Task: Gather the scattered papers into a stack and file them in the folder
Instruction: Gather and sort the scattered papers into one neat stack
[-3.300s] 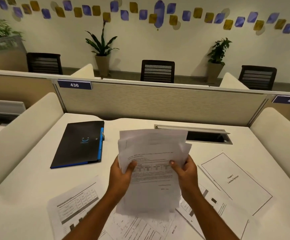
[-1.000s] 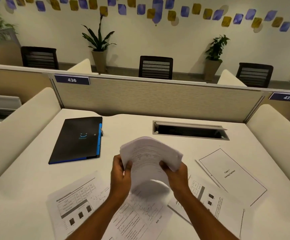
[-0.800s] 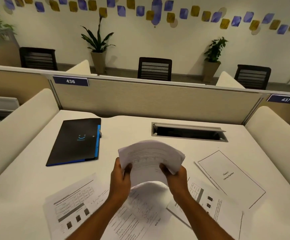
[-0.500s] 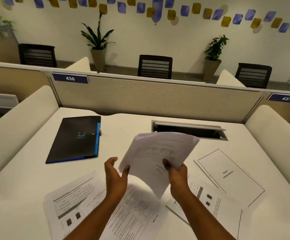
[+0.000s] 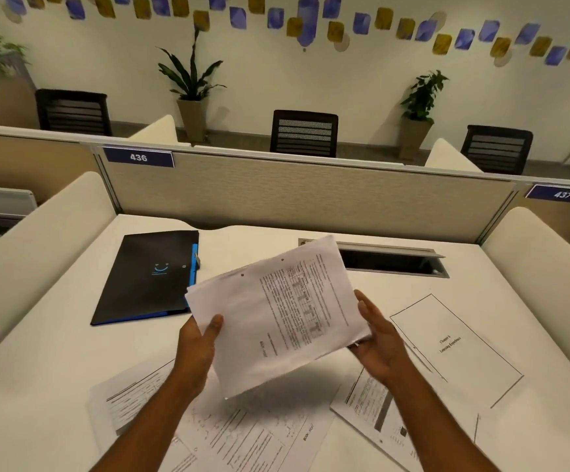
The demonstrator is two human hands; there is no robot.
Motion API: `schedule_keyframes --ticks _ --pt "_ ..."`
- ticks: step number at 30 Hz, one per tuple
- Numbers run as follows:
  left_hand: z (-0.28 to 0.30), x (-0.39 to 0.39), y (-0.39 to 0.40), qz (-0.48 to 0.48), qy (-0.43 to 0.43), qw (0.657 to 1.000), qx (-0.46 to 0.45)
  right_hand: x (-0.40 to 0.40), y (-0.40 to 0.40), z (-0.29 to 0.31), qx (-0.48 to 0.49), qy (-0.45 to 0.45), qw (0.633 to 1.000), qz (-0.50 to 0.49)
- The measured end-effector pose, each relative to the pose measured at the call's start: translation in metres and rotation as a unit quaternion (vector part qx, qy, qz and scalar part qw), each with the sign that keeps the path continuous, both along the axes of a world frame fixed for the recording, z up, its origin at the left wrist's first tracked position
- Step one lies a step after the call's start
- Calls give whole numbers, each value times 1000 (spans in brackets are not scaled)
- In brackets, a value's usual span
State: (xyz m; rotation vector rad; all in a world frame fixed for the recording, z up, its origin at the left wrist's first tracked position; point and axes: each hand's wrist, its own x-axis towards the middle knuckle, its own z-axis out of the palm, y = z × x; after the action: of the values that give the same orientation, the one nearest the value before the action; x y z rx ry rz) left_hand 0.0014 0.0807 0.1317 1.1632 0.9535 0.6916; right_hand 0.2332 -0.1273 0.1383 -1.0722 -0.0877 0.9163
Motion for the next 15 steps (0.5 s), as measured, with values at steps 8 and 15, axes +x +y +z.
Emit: schedule_keyframes --ticks 8,15 --pt "25 16 -27 15 28 992 125 -18 41 31 -189 -341 921 -24" --pt "8 7 -37 39 34 982 181 -73 36 -7 -130 -341 926 -94"
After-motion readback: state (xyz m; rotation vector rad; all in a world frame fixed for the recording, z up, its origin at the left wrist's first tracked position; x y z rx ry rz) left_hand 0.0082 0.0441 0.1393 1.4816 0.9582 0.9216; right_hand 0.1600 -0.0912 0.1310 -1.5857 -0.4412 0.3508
